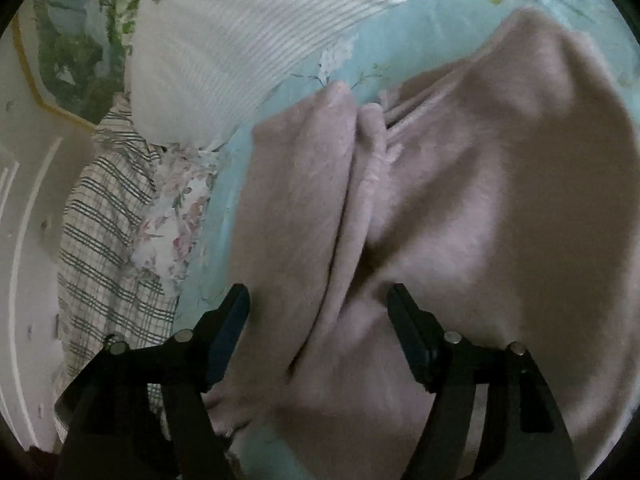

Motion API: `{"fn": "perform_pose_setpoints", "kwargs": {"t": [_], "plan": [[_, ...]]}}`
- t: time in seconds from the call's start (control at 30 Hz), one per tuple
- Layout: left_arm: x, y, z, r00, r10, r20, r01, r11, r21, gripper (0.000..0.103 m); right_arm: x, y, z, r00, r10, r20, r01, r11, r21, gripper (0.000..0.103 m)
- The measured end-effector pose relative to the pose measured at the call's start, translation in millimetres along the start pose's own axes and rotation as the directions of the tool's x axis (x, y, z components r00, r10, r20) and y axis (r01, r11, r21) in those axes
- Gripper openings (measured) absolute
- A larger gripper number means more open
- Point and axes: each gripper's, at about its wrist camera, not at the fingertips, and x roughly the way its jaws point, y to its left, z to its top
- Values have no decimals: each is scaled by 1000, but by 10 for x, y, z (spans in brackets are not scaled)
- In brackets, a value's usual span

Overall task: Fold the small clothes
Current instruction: 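Grasp the folded sweater edge with the left gripper while the right gripper pinches the fold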

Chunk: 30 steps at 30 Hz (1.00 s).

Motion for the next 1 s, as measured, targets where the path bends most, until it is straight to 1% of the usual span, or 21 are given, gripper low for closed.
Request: {"fn": "perform_pose_setpoints", "kwargs": {"t": [0.1, 0.13, 0.17, 0.23, 0.3, 0.4, 0.47, 0.5, 0.57, 0.63, 0.67, 0.7, 0.77, 0.83, 0.9, 0.93, 0.97, 1.0], "plan": [[-26, -75, 3, 1000, 10, 1, -10, 1000, 25, 6, 167, 70, 124, 1000, 5, 11, -5, 1000, -9, 72], [-27, -89, 8, 1000, 16, -1, -16, 999, 33, 6, 215, 94, 162, 1000, -6, 18, 6, 1000, -15, 55], [-29, -120, 15, 1000, 19, -2, -19, 999, 42, 6, 258, 116, 194, 1000, -21, 20, 21, 1000, -20, 33], [-78, -166, 20, 1000, 23, 1, -23, 998, 51, 6, 305, 185, 269, 999, -44, 14, 45, 998, -37, 24], [-142, -234, 58, 1000, 14, 15, -15, 998, 54, 6, 184, 322, 291, 998, -48, 51, 53, 994, -97, 22], [-216, -391, 167, 998, -47, 29, 46, 998, 47, 6, -229, 512, 284, 990, -42, 134, 69, 977, -200, 21], [-175, -555, 222, 995, -102, 18, 101, 994, 44, 7, -461, 473, 285, 984, -34, 173, 72, 974, -216, 22], [-131, -631, 231, 993, -117, 4, 117, 992, 43, 7, -592, 381, 287, 981, -49, 188, 89, 974, -210, 22], [61, -813, 204, 990, -133, -39, 134, 990, 47, 8, -700, 181, 284, 977, -85, 194, 121, 976, -180, 22], [239, -910, 142, 988, -139, -74, 143, 989, 43, 8, -737, -133, 256, 975, -133, 176, 156, 980, -124, 22], [369, -957, 99, 982, -152, -112, 157, 987, 29, 8, -729, -234, 246, 974, -151, 167, 170, 980, -105, 22], [445, -986, 84, 978, -164, -131, 168, 986, 21, 8, -721, -374, 226, 972, -178, 153, 192, 978, -83, 22], [494, -1061, 59, 976, -166, -138, 173, 984, 35, 8, -739, -502, 211, 970, -187, 156, 199, 978, -64, 21], [481, -1141, 61, 977, -169, -127, 178, 982, 68, 8, -821, -528, 210, 969, -168, 182, 182, 981, -63, 21], [493, -1215, 51, 981, -150, -124, 164, 980, 110, 8, -870, -552, 229, 966, -165, 201, 180, 982, -58, 22], [525, -1216, 53, 981, -143, -131, 158, 981, 113, 8, -850, -574, 236, 966, -173, 193, 187, 981, -53, 22], [579, -1212, 31, 979, -138, -150, 156, 982, 110, 10, -817, -612, 240, 966, -186, 181, 198, 979, -48, 26], [637, -1188, 16, 976, -136, -171, 154, 983, 99, 11, -772, -656, 240, 966, -199, 167, 209, 977, -45, 26]]}}
